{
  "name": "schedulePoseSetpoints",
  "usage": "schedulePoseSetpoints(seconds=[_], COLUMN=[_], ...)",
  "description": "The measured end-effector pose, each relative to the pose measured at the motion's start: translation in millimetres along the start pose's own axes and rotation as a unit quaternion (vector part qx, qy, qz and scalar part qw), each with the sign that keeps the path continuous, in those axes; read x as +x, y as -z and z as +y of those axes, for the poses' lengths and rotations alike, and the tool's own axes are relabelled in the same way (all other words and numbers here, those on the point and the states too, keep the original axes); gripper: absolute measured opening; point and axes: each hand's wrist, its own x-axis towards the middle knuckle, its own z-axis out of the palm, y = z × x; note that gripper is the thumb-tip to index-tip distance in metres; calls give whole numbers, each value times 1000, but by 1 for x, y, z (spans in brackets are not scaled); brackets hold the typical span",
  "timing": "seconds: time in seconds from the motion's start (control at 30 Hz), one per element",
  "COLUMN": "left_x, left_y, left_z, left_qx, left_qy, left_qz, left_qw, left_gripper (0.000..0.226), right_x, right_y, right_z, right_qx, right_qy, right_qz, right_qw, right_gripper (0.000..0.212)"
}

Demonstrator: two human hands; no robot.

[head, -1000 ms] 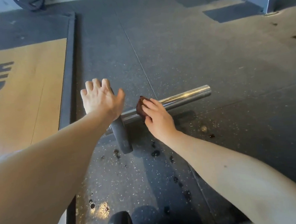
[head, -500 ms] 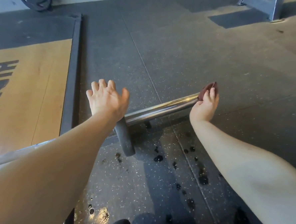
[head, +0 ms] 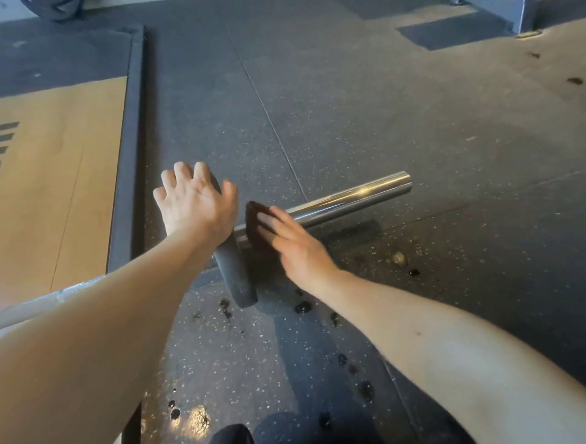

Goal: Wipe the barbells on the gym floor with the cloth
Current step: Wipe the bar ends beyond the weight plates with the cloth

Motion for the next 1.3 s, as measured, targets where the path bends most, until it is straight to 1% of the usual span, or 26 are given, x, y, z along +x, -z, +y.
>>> schedulePoseSetpoints(seconds=[0.07,0.17,0.27,0.33,0.4,0.43,0.5,0.57,0.63,0.7,0.8,0.87,0.93,1.0,1.07,1.1,1.17,1.23,1.3], left_x=[-5,-13,-25,-37,-52,-61,-79,-97,-116,-136,-164,-178,-183,-176,-160,-154,-149,-154,-160], left_y=[0,0,-1,-3,-4,-5,-5,-3,1,6,14,20,31,42,41,38,28,21,21], left_z=[-1,-1,-1,-1,-1,-2,-3,-6,-8,-13,-23,-28,-27,-22,-20,-20,-21,-20,-20], left_qx=[-5,-20,-42,-70,-97,-108,-114,-99,-82,-59,5,45,65,55,9,-15,-44,-60,-51], left_qy=[-2,-7,-14,-33,-52,-59,-73,-88,-102,-111,-149,-187,-215,-200,-156,-136,-121,-119,-117], left_qz=[3,10,23,34,43,48,54,48,30,3,-33,-41,-28,-4,0,-9,-40,-43,-36], left_qw=[1000,1000,999,996,993,991,989,990,991,992,988,981,974,978,988,991,991,990,991], left_gripper=[41,32,28,28,33,34,38,42,48,55,69,70,61,50,45,46,56,60,62], right_x=[-14,-32,-47,-48,-45,-44,-41,-38,-37,-41,-60,-77,-94,-112,-126,-129,-127,-114,-96], right_y=[21,63,98,98,81,69,47,26,11,8,28,49,71,98,127,139,150,147,135], right_z=[26,68,98,94,69,49,6,-39,-71,-80,-66,-50,-30,-7,19,29,41,30,-1], right_qx=[-13,-16,-29,-37,-36,-37,-29,-24,-25,-18,-6,8,1,-14,-33,-41,-68,-93,-109], right_qy=[-23,-136,-240,-294,-330,-329,-295,-221,-146,-106,-85,-114,-168,-223,-295,-332,-387,-407,-391], right_qz=[22,53,96,127,158,164,140,79,22,-8,-47,-36,-16,10,34,42,46,38,12], right_qw=[999,989,966,947,930,929,945,972,989,994,995,993,986,975,954,941,918,908,914], right_gripper=[68,63,62,61,62,62,64,68,72,68,63,60,59,60,59,58,55,48,33])
